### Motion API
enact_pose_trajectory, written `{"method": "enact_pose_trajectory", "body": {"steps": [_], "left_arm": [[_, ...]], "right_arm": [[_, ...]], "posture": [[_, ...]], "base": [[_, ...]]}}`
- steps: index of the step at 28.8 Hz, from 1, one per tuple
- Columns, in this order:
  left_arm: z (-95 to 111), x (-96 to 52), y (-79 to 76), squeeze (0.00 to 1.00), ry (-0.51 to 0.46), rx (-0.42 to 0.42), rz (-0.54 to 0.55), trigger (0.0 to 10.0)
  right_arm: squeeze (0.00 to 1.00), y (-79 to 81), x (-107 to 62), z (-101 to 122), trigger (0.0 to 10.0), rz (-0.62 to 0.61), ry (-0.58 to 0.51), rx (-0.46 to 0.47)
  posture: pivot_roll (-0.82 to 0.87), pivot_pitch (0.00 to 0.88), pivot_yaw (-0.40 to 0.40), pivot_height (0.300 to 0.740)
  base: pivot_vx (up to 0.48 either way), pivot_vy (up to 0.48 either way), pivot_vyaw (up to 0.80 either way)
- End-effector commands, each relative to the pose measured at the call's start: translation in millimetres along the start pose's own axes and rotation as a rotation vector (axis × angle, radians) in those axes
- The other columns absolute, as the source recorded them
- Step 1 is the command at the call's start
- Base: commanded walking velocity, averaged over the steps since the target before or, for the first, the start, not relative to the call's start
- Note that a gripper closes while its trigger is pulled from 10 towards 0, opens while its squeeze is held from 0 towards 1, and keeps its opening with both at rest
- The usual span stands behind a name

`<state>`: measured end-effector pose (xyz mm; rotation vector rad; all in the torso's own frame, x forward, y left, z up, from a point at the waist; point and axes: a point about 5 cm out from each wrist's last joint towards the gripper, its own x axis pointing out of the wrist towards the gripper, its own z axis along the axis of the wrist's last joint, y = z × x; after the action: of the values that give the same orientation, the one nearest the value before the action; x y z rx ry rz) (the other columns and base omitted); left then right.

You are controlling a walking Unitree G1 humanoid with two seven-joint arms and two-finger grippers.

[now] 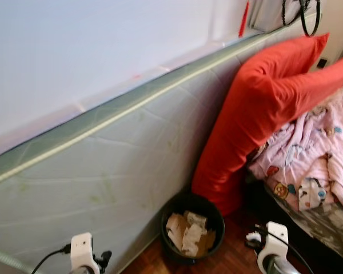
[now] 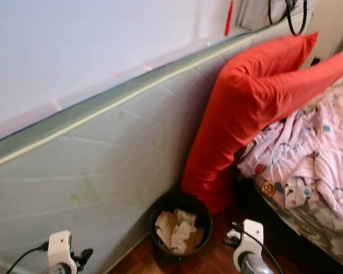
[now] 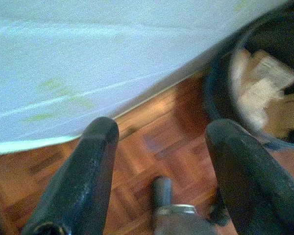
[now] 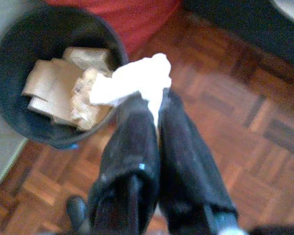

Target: Clean up the room

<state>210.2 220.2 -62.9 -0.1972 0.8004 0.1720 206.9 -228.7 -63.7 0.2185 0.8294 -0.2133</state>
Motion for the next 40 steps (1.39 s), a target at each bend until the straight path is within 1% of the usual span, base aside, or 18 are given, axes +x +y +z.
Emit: {"method": "enact_pose_trajectory", "body": {"steps": [1,7,8,20,22,23,26,33,38,40], "left_arm": [[-3.4,-2.7,11.6,0.00,0.015,0.015,0.033,10.0],[-2.8,-2.6,11.6,0.00,0.009,0.010,0.034,10.0],[-2.4,-2.5,11.5,0.00,0.008,0.009,0.033,10.0],[-1.8,-2.2,11.0,0.00,0.010,0.007,0.030,10.0],[-2.8,-2.4,10.7,0.00,0.012,0.005,0.029,10.0],[-2.8,-2.4,10.7,0.00,0.012,0.005,0.029,10.0],[-4.1,-2.6,10.1,0.00,0.012,0.000,0.027,10.0],[-5.1,-2.5,8.8,0.00,0.016,-0.003,0.025,10.0],[-6.1,-2.6,8.3,0.00,0.016,-0.008,0.025,10.0],[-5.6,-2.5,8.1,0.00,0.015,-0.008,0.024,10.0]], "right_arm": [[0.00,7.5,1.7,3.2,10.0,0.020,-0.007,0.000],[0.00,9.0,1.8,3.4,10.0,0.044,-0.004,-0.002],[0.00,9.7,1.9,4.0,10.0,0.057,-0.001,-0.016],[0.00,11.2,2.1,6.5,10.0,0.075,-0.017,-0.024],[0.00,10.7,2.0,6.8,10.0,0.076,-0.019,-0.057],[0.00,10.7,2.0,6.8,10.0,0.076,-0.019,-0.057],[0.00,9.4,1.7,8.2,10.0,0.072,-0.034,-0.087],[0.00,8.0,1.5,7.4,10.0,0.066,-0.027,-0.083],[0.00,7.1,1.2,6.5,10.0,0.056,-0.037,-0.040],[0.00,7.2,1.3,6.7,10.0,0.060,-0.034,-0.049]], "posture": [[0.10,0.000,-0.003,0.740],[0.10,0.000,-0.003,0.740],[0.11,0.000,-0.005,0.740],[0.10,0.000,-0.004,0.740],[0.10,0.000,-0.010,0.740],[0.10,0.000,-0.010,0.740],[0.10,0.000,-0.018,0.740],[0.10,0.000,-0.023,0.740],[0.10,0.000,-0.025,0.740],[0.10,0.000,-0.030,0.740]], "base": [[0.000,0.000,0.80],[0.000,0.000,0.80],[0.000,0.000,0.00],[0.000,0.000,0.00],[0.000,0.000,0.00],[0.000,0.000,0.00],[0.000,0.000,0.67],[0.000,0.000,0.73],[0.000,0.000,0.00],[0.000,0.000,0.00]]}}
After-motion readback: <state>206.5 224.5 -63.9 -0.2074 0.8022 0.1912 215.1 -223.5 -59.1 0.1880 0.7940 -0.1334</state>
